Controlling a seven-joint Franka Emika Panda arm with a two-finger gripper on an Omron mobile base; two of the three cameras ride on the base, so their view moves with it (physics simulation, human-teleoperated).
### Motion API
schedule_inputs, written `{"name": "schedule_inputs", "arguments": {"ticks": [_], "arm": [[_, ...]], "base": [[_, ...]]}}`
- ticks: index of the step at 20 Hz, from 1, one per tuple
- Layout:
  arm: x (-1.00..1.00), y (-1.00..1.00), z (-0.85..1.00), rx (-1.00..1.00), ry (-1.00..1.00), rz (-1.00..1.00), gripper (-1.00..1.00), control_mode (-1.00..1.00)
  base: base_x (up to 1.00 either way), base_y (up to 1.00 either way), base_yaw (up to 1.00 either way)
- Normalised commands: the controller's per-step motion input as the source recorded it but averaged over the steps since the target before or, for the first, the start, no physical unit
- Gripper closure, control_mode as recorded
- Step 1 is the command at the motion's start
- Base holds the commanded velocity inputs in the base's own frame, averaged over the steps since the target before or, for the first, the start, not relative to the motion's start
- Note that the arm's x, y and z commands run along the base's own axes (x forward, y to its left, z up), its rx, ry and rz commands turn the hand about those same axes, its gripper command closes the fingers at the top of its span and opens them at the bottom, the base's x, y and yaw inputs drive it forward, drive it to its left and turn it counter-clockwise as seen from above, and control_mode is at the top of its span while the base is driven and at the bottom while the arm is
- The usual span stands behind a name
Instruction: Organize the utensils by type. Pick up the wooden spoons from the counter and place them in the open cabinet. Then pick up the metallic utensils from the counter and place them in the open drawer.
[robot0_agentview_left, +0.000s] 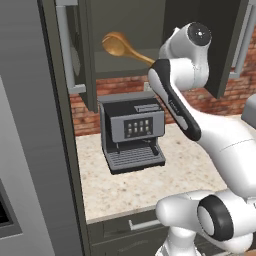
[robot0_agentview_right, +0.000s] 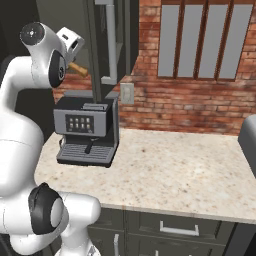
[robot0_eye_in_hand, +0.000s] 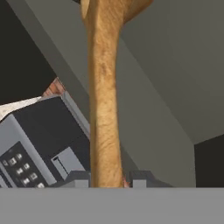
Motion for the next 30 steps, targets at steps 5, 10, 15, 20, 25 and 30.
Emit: {"name": "schedule_inputs", "arguments": {"ticks": [5,10,15,20,25,30], "arm": [[0.41,0.1,0.0,-0.09,0.01,0.0,1.0,-1.0],[0.41,0.02,0.0,-0.07,0.0,0.01,1.0,-1.0],[0.39,0.06,0.0,-0.06,0.04,0.0,1.0,-1.0],[0.41,0.08,0.0,-0.04,0.06,0.01,1.0,-1.0],[0.36,0.01,0.0,-0.03,0.0,0.01,1.0,-1.0],[0.29,0.01,0.0,-0.03,0.0,0.0,1.0,-1.0]], "base": [[0.0,0.0,0.0],[0.0,0.0,0.0],[0.0,0.0,0.0],[0.0,0.0,0.0],[0.0,0.0,0.0],[0.0,0.0,0.0]]}}
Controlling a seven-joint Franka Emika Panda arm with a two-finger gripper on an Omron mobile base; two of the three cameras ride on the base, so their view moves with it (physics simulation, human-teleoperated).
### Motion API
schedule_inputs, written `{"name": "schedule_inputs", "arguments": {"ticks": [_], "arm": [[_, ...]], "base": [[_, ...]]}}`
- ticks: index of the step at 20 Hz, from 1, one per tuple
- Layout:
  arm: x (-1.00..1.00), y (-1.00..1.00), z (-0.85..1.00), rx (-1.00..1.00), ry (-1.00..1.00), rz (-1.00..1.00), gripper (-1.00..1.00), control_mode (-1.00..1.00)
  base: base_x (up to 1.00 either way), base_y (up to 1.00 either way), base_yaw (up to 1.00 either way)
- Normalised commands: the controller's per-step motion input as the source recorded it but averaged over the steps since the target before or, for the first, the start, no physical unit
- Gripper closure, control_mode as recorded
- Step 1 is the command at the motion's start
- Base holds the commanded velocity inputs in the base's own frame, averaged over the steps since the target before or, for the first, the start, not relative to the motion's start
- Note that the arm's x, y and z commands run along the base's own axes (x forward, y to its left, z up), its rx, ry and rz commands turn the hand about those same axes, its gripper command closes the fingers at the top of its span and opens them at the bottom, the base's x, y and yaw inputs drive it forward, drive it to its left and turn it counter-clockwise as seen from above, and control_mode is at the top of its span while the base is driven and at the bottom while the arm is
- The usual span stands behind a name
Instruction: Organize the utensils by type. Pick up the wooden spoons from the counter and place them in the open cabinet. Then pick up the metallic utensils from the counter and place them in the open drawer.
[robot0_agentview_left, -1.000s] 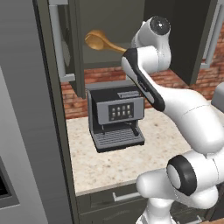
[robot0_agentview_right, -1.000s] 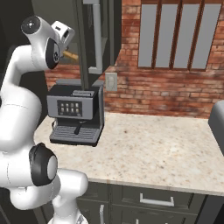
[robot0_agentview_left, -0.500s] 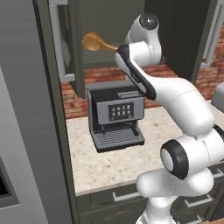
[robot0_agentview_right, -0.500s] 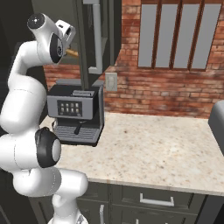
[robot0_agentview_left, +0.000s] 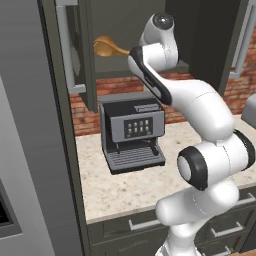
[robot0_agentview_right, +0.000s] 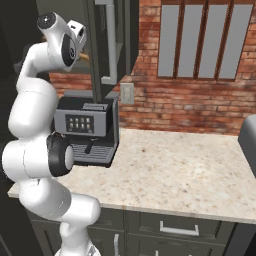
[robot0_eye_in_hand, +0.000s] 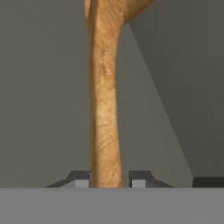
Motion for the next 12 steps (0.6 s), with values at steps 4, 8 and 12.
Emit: {"name": "schedule_inputs", "arguments": {"ticks": [4,8,12], "arm": [[0.23,0.04,0.0,-0.03,0.0,0.0,1.0,-1.0],[0.26,0.01,0.0,0.0,0.0,0.0,1.0,-1.0],[0.28,0.0,0.0,0.0,0.0,0.0,1.0,-1.0]], "base": [[0.0,0.0,0.0],[0.0,0.0,0.0],[0.0,0.0,0.0]]}}
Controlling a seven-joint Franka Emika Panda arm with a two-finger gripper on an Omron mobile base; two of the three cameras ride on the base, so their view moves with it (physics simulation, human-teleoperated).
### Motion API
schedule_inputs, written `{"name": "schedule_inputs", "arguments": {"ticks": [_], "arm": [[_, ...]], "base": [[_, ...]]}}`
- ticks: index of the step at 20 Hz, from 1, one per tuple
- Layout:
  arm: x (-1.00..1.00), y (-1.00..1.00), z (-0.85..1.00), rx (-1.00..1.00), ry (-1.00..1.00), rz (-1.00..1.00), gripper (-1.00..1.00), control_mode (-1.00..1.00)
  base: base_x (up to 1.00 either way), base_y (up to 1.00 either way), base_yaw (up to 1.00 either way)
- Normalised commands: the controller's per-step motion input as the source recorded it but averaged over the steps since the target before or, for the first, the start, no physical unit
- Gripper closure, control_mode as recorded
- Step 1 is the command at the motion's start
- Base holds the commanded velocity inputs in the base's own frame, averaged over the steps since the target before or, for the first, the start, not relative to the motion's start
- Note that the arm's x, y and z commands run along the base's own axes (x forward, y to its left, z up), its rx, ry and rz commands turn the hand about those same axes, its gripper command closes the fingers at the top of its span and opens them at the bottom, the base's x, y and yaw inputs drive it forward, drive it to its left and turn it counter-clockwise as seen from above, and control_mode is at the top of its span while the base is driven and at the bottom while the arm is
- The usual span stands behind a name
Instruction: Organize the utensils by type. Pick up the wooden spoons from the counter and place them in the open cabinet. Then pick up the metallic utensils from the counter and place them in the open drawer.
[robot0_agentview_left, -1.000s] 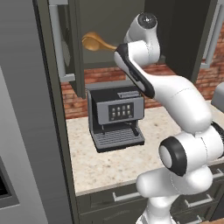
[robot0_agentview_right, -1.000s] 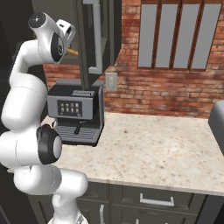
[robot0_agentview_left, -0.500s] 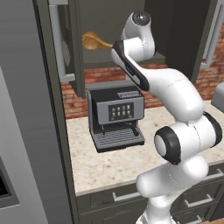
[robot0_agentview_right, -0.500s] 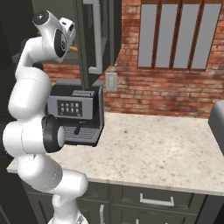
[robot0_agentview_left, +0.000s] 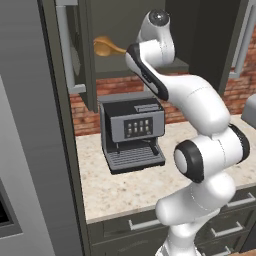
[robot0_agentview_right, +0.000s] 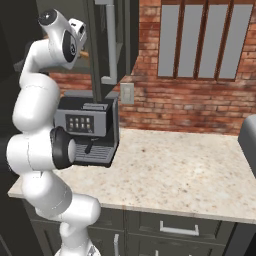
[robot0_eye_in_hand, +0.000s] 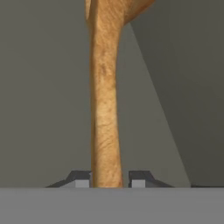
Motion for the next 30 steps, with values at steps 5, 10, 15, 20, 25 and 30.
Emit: {"name": "schedule_inputs", "arguments": {"ticks": [5,10,15,20,25,30], "arm": [[0.29,0.0,0.0,0.0,0.0,0.0,1.0,-1.0],[0.22,0.0,0.0,0.0,0.0,0.0,-1.0,-1.0],[0.11,0.0,-0.08,0.0,-0.01,0.0,-1.0,-1.0],[-0.24,0.0,-0.35,0.0,0.0,0.0,-1.0,-1.0],[-0.45,0.03,-0.08,0.0,-0.02,0.0,-1.0,-1.0],[-0.81,0.05,-0.03,0.0,0.0,0.0,-1.0,-1.0]], "base": [[0.0,0.0,0.0],[0.0,0.0,0.0],[0.0,0.0,0.0],[0.0,0.0,0.0],[0.0,0.0,0.0],[0.0,0.0,0.0]]}}
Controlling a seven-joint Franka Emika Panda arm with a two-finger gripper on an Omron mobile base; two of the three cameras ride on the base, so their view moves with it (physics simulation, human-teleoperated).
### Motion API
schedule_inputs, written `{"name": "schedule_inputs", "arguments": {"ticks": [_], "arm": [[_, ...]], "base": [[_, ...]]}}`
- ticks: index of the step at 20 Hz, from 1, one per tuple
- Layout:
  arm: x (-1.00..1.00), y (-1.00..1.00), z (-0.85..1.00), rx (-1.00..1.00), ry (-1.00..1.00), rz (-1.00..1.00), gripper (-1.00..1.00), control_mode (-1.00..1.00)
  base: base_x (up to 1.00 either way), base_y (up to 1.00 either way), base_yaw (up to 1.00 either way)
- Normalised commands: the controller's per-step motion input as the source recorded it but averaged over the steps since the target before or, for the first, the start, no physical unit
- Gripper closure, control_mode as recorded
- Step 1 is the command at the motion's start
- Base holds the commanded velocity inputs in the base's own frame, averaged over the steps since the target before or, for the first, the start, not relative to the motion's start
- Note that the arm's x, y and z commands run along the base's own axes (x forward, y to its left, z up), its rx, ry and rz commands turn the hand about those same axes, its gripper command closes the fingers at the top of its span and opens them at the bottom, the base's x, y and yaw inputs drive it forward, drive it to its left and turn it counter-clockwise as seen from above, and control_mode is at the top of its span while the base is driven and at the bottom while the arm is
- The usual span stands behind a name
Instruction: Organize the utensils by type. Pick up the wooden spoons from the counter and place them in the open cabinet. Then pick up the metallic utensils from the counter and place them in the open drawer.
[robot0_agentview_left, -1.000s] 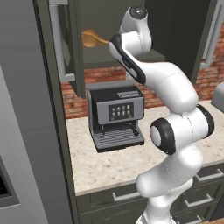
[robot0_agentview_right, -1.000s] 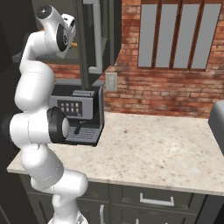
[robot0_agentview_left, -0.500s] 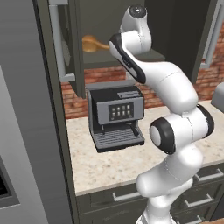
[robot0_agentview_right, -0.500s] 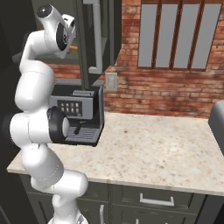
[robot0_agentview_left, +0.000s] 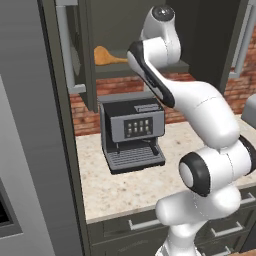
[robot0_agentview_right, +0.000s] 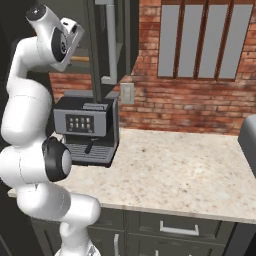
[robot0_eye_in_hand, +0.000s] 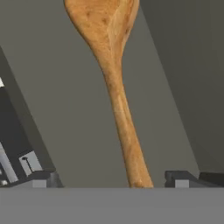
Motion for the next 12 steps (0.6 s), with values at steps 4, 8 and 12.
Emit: {"name": "schedule_inputs", "arguments": {"ticks": [4,8,12], "arm": [[-0.8,0.01,0.0,0.0,0.0,0.0,-1.0,-1.0],[-0.91,0.0,-0.06,0.0,0.0,0.0,-1.0,-1.0],[-1.0,0.0,-0.04,0.0,0.0,-0.01,-1.0,-1.0]], "base": [[0.0,0.0,0.0],[0.0,0.0,0.0],[0.0,0.0,0.0]]}}
